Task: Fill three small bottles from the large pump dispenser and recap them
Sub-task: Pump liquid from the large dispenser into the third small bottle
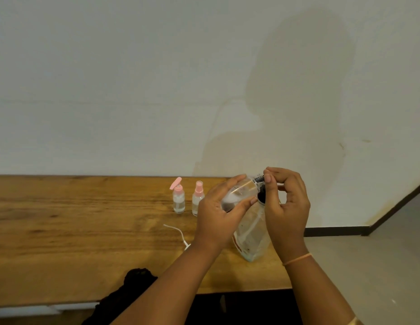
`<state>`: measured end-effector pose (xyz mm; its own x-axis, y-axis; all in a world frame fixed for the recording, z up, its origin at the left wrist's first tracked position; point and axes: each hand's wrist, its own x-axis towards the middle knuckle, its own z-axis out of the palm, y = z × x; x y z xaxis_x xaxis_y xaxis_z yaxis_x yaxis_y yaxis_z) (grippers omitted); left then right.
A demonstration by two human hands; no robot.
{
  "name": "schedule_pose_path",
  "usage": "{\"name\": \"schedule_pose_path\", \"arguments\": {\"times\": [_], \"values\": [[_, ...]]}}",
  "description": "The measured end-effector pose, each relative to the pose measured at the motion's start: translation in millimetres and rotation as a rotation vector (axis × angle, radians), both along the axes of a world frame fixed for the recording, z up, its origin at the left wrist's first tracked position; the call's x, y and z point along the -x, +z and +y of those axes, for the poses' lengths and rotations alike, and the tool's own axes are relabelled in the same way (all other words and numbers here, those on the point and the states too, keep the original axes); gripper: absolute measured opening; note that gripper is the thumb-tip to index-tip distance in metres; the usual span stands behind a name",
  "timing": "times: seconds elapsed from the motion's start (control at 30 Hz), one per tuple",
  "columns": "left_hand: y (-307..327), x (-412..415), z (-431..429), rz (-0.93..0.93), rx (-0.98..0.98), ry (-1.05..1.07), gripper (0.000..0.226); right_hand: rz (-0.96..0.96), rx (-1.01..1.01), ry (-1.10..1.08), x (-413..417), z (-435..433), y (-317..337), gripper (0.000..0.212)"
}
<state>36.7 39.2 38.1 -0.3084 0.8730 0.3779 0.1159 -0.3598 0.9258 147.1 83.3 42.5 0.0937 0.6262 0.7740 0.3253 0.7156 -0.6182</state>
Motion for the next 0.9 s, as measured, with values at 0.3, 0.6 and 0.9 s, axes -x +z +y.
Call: {"name": "schedule_pose_path", "arguments": {"times": [0.3,0.6,0.9], "values": [[-5,-1,-5,0.025,0.054,-0.011,0.044,-0.019,0.035,-0.003,-6,0,-13,0.01],[1,-2,-3,0.008,0.012,-0.018,0.043,0.024,0.04,-0.011,-3,-2,-3,0.012],[-2,-4,-3,0.013,0.038,-0.014,0.044,0.054,0.057,-0.014,-1,-2,-6,0.013]]}}
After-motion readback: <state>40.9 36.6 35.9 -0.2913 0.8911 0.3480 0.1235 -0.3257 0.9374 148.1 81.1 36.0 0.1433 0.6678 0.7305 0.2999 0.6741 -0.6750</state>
